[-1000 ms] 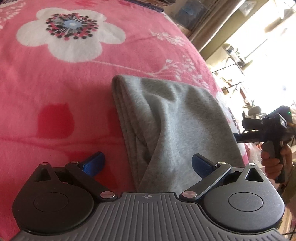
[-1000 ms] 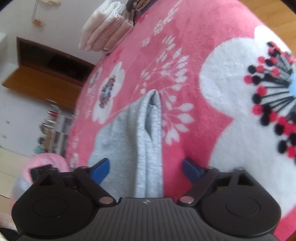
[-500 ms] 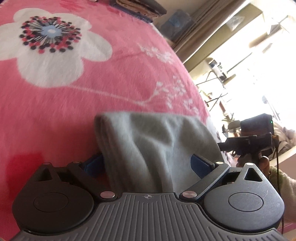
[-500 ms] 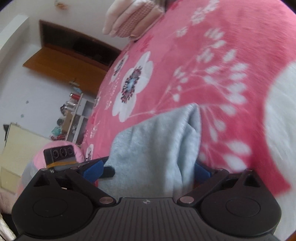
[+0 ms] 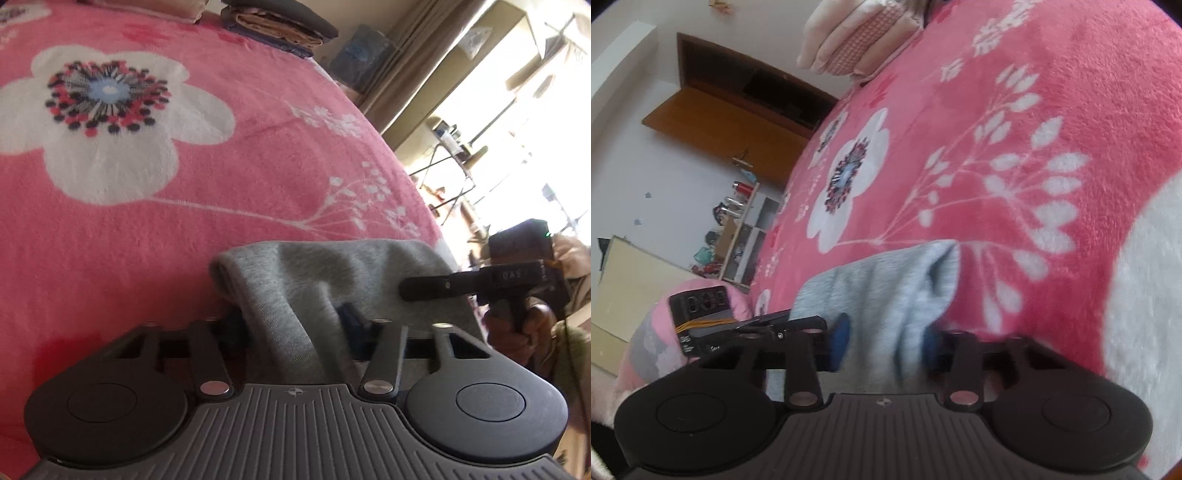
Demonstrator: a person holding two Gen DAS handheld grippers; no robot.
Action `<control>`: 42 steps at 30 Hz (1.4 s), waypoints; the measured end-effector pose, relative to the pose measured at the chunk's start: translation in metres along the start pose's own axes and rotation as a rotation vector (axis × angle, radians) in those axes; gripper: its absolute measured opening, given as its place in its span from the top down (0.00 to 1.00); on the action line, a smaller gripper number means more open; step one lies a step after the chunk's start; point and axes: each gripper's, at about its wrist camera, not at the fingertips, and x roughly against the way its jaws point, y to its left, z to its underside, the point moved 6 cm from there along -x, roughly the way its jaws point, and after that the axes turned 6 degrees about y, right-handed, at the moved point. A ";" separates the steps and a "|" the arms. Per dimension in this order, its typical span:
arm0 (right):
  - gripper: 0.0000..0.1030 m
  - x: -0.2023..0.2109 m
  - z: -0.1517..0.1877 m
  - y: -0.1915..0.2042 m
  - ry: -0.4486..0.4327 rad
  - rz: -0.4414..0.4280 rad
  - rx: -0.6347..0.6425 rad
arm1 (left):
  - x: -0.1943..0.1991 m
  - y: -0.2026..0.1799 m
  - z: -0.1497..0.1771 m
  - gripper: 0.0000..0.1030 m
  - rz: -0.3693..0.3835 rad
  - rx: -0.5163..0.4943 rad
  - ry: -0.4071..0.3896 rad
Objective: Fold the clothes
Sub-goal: 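Close both grippers on the sweatpants end, side by side, then lift the gripped end with both grippers and fold it over the sweatpants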
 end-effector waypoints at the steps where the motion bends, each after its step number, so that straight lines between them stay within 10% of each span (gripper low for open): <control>1: 0.75 -0.001 0.000 0.000 -0.002 0.005 0.002 | 0.003 -0.002 0.000 0.69 -0.007 -0.006 -0.004; 26: 0.80 0.103 0.089 0.194 -0.074 0.142 0.395 | 0.176 -0.132 0.048 0.85 0.138 -0.422 -0.234; 42: 0.80 0.096 0.244 0.250 0.144 0.315 0.625 | 0.216 -0.179 0.185 0.85 0.168 -0.866 -0.065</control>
